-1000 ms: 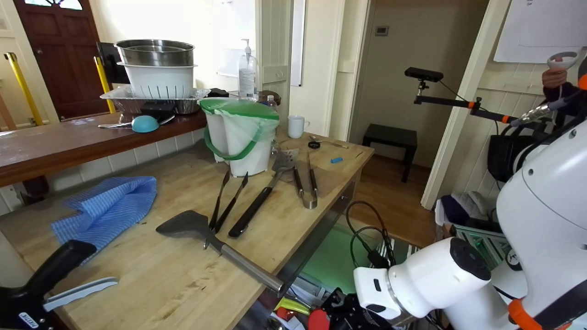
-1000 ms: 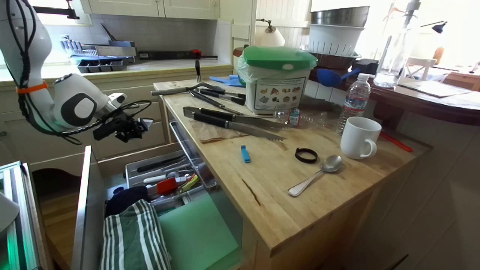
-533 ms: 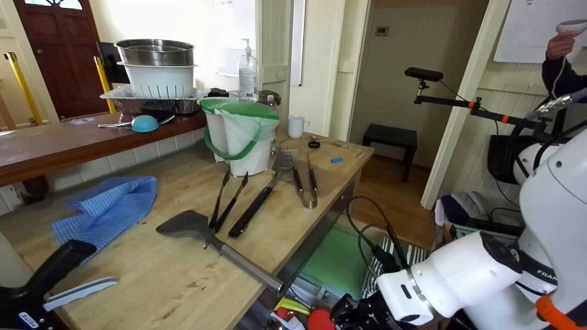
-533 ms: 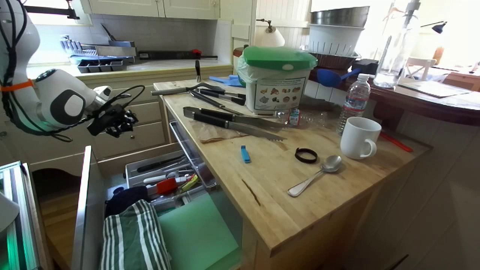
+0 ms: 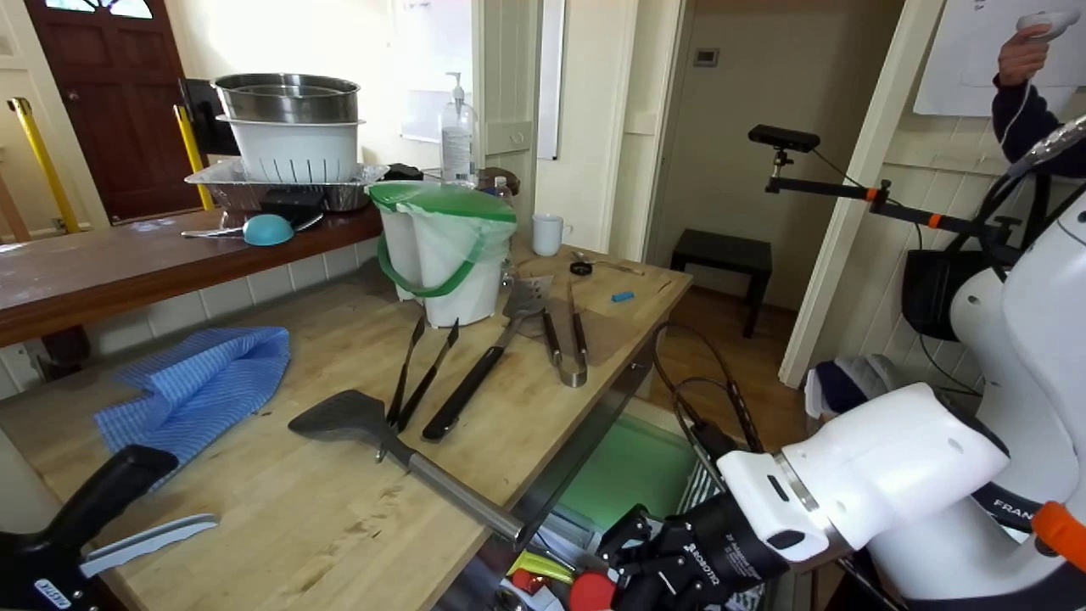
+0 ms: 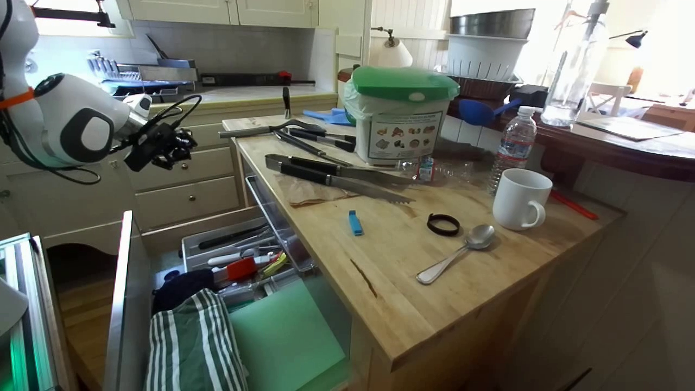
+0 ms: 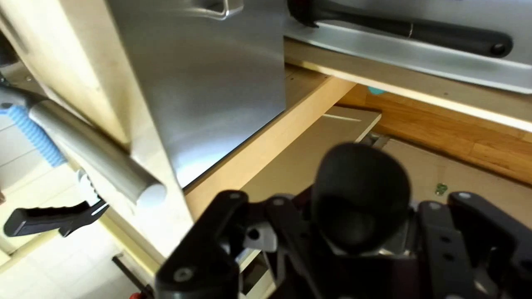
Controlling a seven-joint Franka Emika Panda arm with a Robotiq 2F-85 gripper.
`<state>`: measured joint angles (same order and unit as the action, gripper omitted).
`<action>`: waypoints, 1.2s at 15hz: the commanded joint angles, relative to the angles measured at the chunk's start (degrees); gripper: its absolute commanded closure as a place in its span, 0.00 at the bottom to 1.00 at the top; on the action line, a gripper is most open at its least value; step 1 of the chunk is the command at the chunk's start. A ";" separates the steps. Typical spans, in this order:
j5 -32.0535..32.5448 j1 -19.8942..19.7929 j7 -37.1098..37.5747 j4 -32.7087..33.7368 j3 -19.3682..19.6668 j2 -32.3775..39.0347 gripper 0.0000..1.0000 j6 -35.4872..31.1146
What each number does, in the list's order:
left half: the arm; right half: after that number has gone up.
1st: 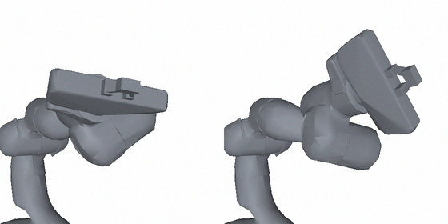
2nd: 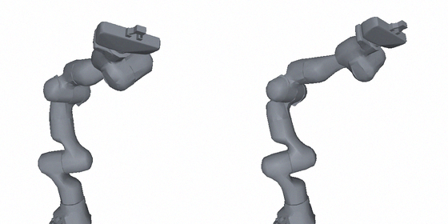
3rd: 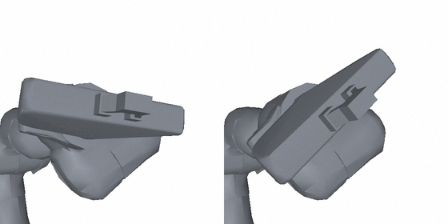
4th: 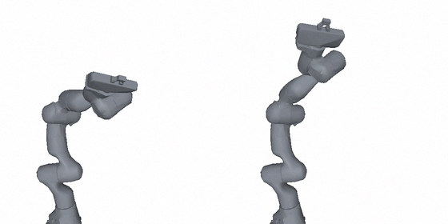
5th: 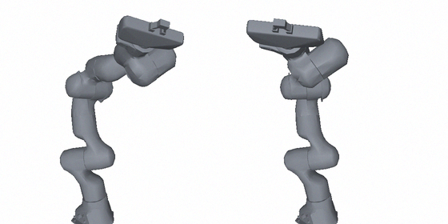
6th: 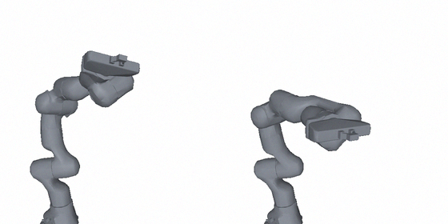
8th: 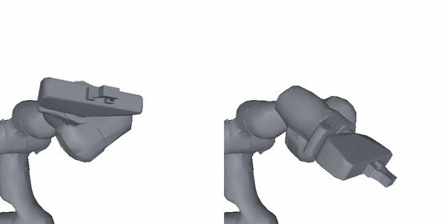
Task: Remove the grater from the drawer
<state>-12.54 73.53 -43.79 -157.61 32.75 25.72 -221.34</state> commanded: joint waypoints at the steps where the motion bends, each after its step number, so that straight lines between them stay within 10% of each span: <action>1: -3.61 -1.44 -10.46 0.45 -1.59 -6.15 1.00 -1.46; 5: -9.32 -3.78 -10.27 0.33 -5.09 -10.58 1.00 -4.82; 14: -34.75 4.14 -7.43 -1.05 1.80 -19.60 1.00 -5.62; 18: -31.93 2.85 -2.06 -0.15 1.44 -17.53 1.00 -4.12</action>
<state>-44.48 76.38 -45.85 -157.76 34.19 8.18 -225.46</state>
